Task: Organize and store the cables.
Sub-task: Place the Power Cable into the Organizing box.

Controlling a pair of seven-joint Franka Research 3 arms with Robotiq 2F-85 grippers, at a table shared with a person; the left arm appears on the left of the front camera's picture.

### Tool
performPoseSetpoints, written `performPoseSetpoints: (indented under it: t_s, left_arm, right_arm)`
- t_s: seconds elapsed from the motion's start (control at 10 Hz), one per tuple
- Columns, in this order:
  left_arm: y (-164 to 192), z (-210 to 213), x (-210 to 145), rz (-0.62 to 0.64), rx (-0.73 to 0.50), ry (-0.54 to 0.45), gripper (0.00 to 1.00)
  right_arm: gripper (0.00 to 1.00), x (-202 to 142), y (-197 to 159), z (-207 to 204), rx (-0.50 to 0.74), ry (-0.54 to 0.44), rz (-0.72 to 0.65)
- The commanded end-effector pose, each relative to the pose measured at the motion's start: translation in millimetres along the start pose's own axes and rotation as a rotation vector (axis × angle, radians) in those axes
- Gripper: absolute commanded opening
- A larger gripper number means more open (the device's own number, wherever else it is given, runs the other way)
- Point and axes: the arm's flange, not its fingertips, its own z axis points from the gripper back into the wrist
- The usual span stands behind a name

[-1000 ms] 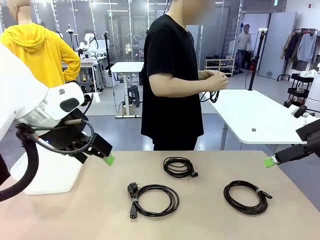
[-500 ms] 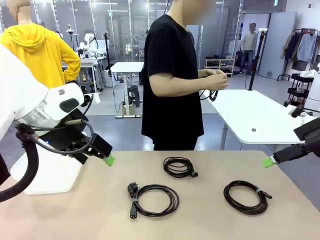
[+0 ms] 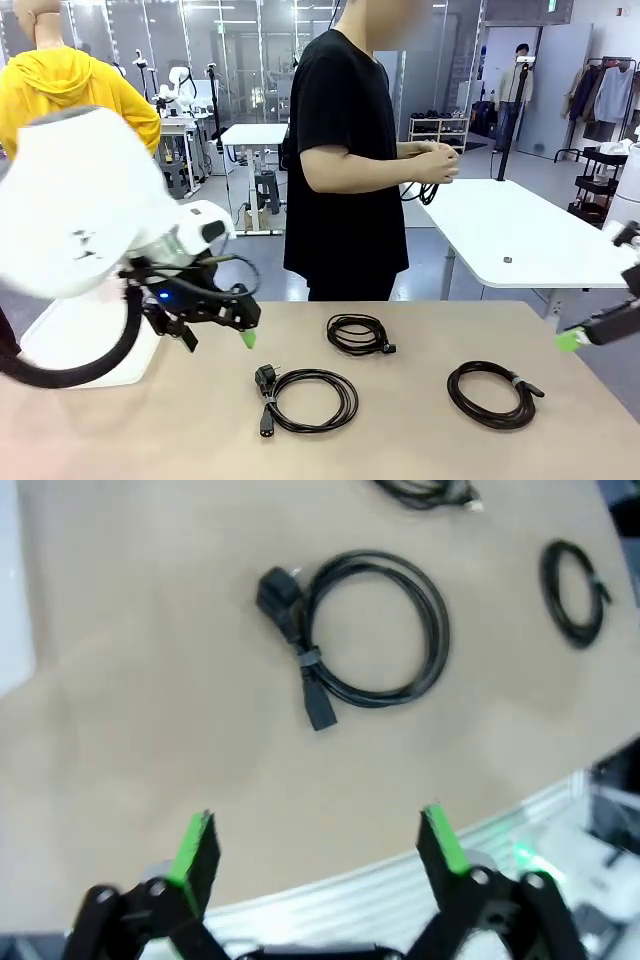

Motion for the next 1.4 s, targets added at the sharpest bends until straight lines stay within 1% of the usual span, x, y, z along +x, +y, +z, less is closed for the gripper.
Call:
performPoseSetpoints:
  t_s: [0.0, 0.2, 0.3, 0.4, 0.5, 0.6, 0.8, 1.0, 1.1, 1.3]
  left_arm:
    - [-35, -23, 42, 0.131, 0.038, 0.134, 1.00]
    - [-43, -55, 59, 0.199, 0.015, 0.206, 1.00]
    - [-47, -69, 63, 0.188, 0.027, 0.249, 1.00]
    - [-50, -84, 67, 0.190, 0.073, 0.261, 1.00]
    - [-50, -97, 69, 0.188, 0.095, 0.266, 1.00]
    - [-48, -109, 68, 0.186, 0.117, 0.257, 1.00]
    - [-45, -134, 61, 0.177, 0.114, 0.277, 1.00]
    - [-38, -159, 57, 0.177, 0.136, 0.268, 1.00]
    - [-35, -169, 56, 0.188, 0.128, 0.246, 1.00]
    - [-28, -179, 58, 0.207, 0.127, 0.226, 1.00]
  right_arm:
    - [1.00, -39, -9, 24, 0.059, -0.053, 0.083]
    - [1.00, -65, -6, 29, 0.050, -0.090, 0.102]
    - [1.00, -72, -4, 27, 0.052, -0.098, 0.114]
    - [1.00, -74, -4, 24, 0.031, -0.094, 0.101]
    - [1.00, -75, -2, 24, 0.041, -0.089, 0.120]
    - [1.00, -63, -18, 44, 0.037, -0.085, 0.092]
    - [1.00, -63, -18, 44, 0.037, -0.085, 0.092]
    - [1.00, -63, -18, 44, 0.037, -0.085, 0.092]
    - [1.00, -63, -18, 44, 0.037, -0.085, 0.092]
    - [1.00, -63, -18, 44, 0.037, -0.085, 0.092]
